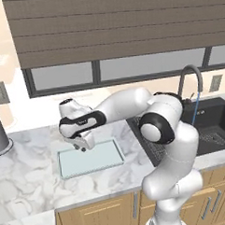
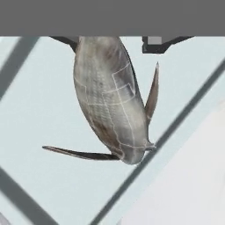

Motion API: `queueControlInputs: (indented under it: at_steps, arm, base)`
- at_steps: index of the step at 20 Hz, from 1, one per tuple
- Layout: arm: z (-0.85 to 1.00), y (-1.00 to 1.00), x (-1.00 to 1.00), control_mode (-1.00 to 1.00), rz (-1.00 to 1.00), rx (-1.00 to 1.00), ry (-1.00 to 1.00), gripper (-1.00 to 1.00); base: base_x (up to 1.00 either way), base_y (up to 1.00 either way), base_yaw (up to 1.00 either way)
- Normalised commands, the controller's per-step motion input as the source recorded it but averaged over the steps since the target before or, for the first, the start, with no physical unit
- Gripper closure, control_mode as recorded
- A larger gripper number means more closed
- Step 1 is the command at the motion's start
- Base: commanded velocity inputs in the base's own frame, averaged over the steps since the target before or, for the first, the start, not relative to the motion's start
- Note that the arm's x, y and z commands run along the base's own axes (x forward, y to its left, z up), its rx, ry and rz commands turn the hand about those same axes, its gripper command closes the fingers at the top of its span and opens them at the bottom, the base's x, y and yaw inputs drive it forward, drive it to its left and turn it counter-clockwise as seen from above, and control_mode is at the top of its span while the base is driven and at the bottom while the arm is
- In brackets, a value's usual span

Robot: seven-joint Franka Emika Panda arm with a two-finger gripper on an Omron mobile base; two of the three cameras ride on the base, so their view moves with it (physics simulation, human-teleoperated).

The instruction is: Take the fish out of the fridge, briefly rinse it in the sink, and place it on the tray next to the sink.

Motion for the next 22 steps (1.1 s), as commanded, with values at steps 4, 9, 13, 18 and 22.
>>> queueControlInputs:
  at_steps: [4,9,13,18,22]
  arm:
    - [0.91,0.0,-0.24,-1.0,-0.01,0.0,-0.31,-1.0]
    - [1.0,-0.04,-0.89,-1.0,0.0,0.0,-0.54,-1.0]
    - [1.0,-0.27,-1.0,-1.0,0.0,0.0,-0.66,-1.0]
    - [1.0,-0.53,-1.0,-1.0,-0.01,0.07,-0.61,-1.0]
    - [1.0,-0.71,-1.0,-1.0,0.0,0.1,-0.67,-1.0]
  base:
    - [0.0,0.0,0.0]
    - [0.0,0.0,0.0]
    - [0.0,0.0,0.0]
    - [0.0,0.0,0.0]
    - [0.0,0.0,0.0]
